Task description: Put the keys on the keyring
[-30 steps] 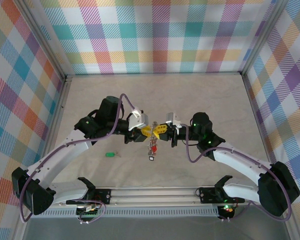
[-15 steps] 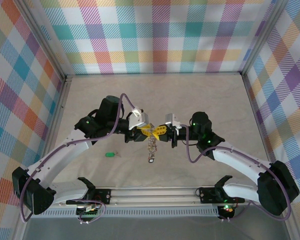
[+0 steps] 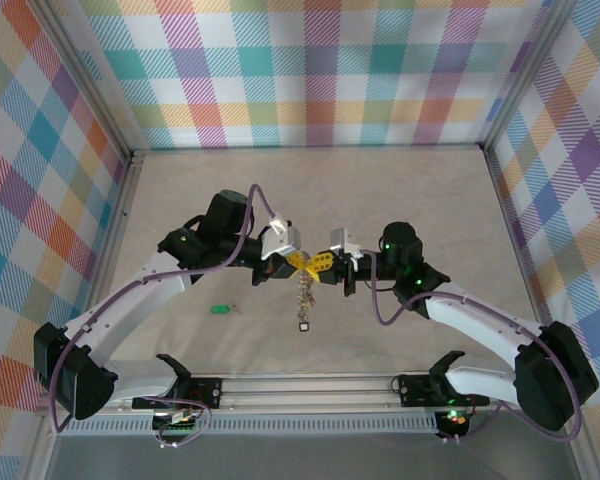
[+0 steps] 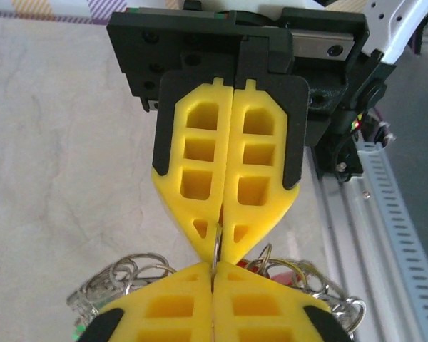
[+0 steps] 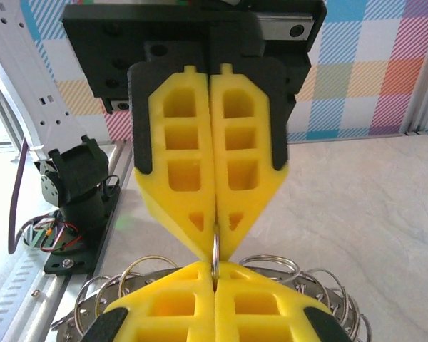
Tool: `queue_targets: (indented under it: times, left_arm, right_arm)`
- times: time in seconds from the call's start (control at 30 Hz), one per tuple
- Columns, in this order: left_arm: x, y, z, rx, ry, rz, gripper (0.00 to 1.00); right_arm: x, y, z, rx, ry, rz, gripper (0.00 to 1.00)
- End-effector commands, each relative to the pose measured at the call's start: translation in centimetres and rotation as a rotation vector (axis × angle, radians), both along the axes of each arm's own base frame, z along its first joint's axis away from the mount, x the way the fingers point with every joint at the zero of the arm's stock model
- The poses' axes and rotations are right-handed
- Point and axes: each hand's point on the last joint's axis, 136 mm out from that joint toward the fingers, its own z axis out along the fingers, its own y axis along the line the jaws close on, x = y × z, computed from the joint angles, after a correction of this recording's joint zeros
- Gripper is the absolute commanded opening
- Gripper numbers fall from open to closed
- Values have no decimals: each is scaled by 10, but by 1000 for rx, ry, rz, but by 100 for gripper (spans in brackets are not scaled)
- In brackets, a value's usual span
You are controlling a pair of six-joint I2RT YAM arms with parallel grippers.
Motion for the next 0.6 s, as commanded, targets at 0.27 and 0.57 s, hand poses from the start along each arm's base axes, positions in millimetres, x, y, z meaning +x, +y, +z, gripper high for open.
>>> queue_targets:
  times: [0.27,0.57]
  left_arm:
    - [6,14,1,166,-58,10,0]
    - [4,16,-3,257,-17,-19,0]
  right_arm:
    - [-4,-10,-3,-162,-122,-8,27]
    - [-3,-8,-4,-181,-76,-7,36]
